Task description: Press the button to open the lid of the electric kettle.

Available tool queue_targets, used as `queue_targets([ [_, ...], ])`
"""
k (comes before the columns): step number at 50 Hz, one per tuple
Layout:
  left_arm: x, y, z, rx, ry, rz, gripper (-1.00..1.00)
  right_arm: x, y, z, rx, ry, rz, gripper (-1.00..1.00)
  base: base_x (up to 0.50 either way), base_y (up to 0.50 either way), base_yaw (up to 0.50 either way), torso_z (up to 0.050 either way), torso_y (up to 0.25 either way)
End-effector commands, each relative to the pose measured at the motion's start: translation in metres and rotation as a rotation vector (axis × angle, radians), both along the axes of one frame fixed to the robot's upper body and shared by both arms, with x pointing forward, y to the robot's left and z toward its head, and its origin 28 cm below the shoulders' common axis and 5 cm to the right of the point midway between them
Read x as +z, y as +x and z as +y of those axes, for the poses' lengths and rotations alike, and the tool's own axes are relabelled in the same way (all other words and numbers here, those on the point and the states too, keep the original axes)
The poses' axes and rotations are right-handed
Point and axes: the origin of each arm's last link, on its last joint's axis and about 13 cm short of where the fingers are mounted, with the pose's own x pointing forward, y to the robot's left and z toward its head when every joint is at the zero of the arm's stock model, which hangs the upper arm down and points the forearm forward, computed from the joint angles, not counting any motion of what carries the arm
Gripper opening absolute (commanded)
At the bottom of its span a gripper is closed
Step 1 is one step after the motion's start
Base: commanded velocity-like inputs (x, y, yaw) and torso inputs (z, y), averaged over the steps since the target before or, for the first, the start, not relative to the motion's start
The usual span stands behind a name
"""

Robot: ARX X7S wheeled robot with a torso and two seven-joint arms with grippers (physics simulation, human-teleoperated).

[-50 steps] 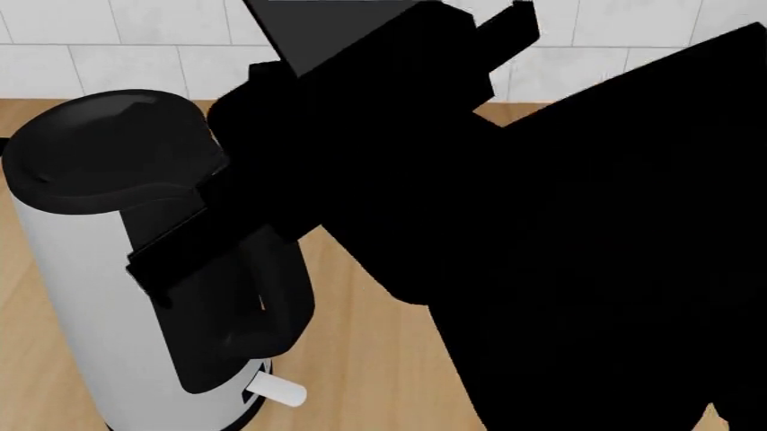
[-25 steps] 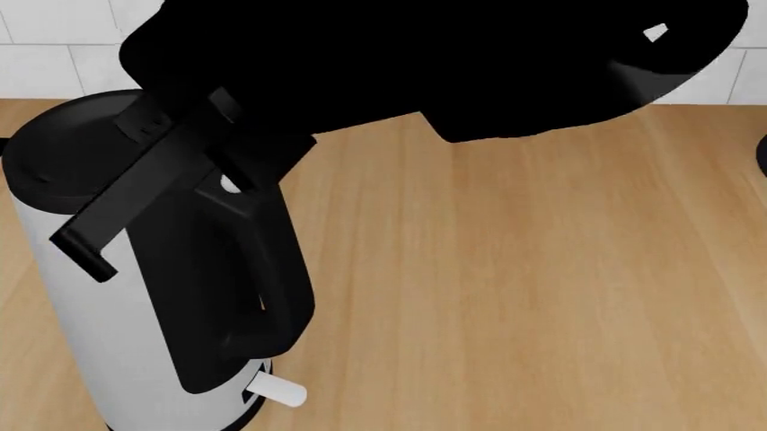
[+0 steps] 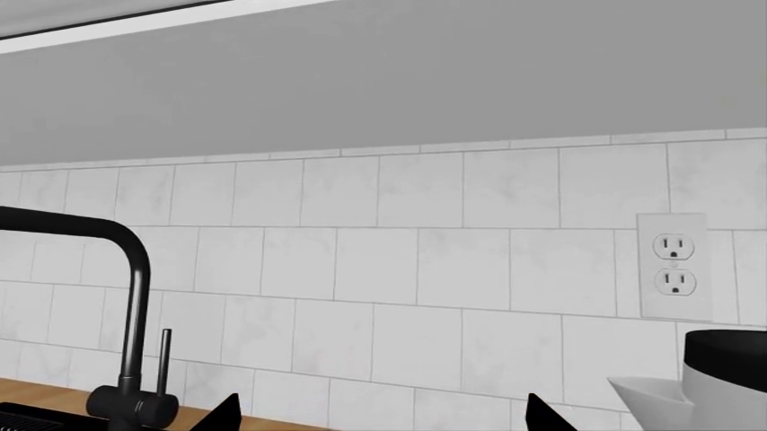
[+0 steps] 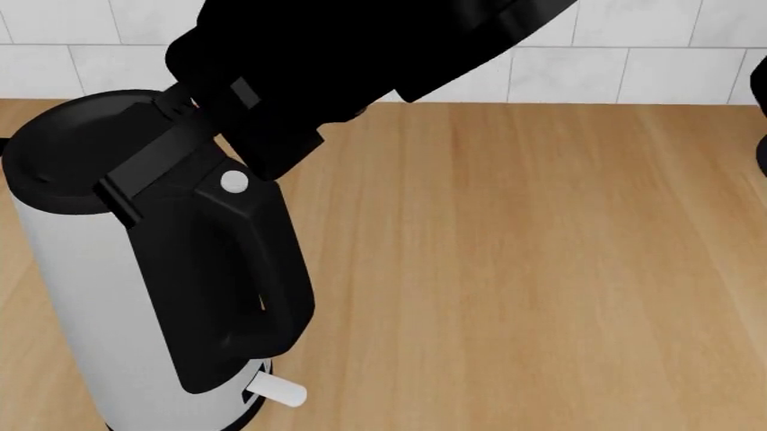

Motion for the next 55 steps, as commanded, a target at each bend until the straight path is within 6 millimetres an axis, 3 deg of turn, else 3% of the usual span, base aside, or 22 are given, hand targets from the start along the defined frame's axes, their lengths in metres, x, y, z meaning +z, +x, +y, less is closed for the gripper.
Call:
queue_targets([
  [1,0.000,0.000,0.000,-0.001,0.002,0.000,1.00,-0.009,0.013,0.008,0.000,-0.016,0.030,-1.00,0.00,0.00,0.00,0.000,0.000],
  [25,0.001,-0.001,0.000,-0.003,-0.002,-0.006,1.00,-0.025,0.025,0.025,0.017,-0.102,0.063,-1.00,0.00,0.00,0.00,0.000,0.000],
  [55,0.001,-0.001,0.000,-0.005,-0.005,-0.007,1.00,-0.037,0.035,0.029,0.013,-0.134,0.093,-1.00,0.00,0.00,0.00,0.000,0.000],
])
